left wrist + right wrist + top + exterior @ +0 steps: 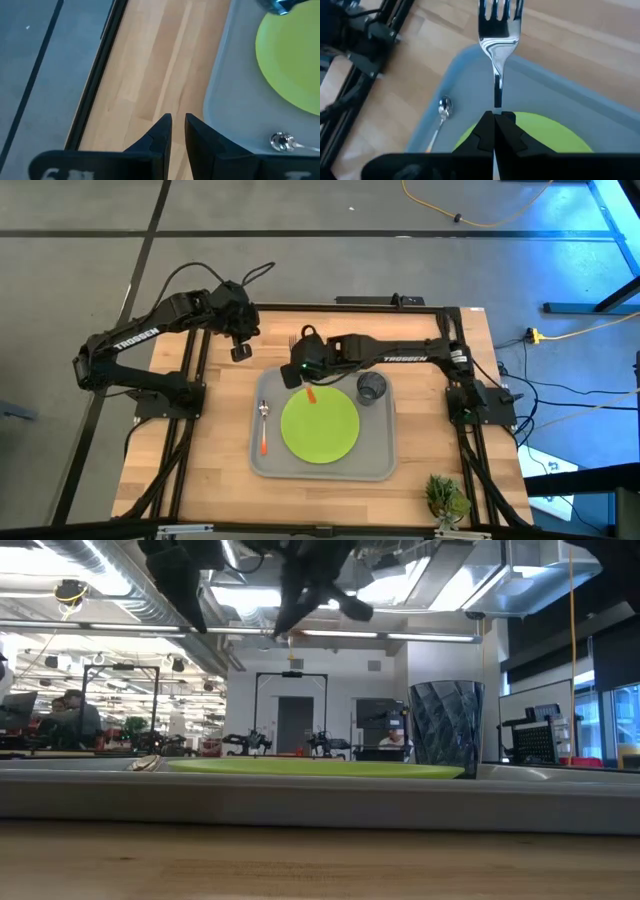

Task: Pick and place plate/cup/fork/spoon on tray
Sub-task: Put the fork on the gray tray between the green plate and orange spoon

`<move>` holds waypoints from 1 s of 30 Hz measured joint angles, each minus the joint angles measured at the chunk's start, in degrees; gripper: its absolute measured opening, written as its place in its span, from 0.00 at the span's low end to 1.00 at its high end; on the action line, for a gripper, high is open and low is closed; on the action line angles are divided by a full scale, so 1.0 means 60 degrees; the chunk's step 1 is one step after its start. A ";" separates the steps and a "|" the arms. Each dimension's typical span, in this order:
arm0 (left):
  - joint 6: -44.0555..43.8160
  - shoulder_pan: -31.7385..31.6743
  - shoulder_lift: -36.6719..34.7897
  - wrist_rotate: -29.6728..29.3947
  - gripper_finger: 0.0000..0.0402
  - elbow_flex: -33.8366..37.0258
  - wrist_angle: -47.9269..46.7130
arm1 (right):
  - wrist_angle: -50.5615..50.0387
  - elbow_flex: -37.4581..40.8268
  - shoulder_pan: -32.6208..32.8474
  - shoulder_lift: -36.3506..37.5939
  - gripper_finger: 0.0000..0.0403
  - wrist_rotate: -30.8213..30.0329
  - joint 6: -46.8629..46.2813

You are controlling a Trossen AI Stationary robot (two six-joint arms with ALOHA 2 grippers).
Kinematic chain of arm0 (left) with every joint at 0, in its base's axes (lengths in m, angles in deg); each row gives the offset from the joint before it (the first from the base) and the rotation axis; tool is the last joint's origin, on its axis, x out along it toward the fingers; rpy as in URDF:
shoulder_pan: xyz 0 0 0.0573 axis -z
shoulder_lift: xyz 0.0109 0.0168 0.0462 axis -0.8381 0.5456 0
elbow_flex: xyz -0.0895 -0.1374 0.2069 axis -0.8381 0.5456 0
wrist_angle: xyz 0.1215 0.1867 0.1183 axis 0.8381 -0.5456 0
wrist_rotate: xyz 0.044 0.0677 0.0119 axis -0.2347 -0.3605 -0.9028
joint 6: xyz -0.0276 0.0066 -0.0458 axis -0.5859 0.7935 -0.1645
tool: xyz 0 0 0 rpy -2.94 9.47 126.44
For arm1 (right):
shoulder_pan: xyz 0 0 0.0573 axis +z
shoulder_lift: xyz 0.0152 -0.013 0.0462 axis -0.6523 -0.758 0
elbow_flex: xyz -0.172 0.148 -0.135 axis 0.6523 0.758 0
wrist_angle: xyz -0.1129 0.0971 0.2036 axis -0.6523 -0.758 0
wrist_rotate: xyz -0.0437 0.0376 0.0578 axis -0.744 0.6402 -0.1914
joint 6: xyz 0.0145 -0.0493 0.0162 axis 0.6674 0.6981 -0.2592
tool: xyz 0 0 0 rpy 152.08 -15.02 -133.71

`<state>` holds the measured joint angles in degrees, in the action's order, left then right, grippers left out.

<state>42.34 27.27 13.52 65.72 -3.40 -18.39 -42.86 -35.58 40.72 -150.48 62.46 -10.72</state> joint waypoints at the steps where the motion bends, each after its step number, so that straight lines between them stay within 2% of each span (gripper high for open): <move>1: 0.0000 0.0000 -0.0002 0.0001 0.11 0.0000 -0.0032 | 0.0103 0.0009 -0.0004 -0.0085 0.00 0.0007 -0.0175; 9: 0.0251 -0.0011 -0.0272 -0.0032 0.11 0.0000 -0.0259 | 0.1820 0.0011 -0.0001 -0.0941 0.00 0.0211 -0.1131; 21: 0.0258 -0.0236 -0.0704 -0.0035 0.11 -0.0004 -0.0606 | 0.3446 0.0005 0.0383 -0.1897 0.00 0.0219 -0.2780; 30: 0.0262 -0.0393 -0.0696 -0.0035 0.11 -0.0004 -0.0752 | 0.3689 0.0011 0.0672 -0.2184 0.00 -0.0218 -0.3435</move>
<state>43.91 24.91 9.34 65.51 -3.42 -22.90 -20.73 -35.51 44.75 -163.58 61.15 -31.33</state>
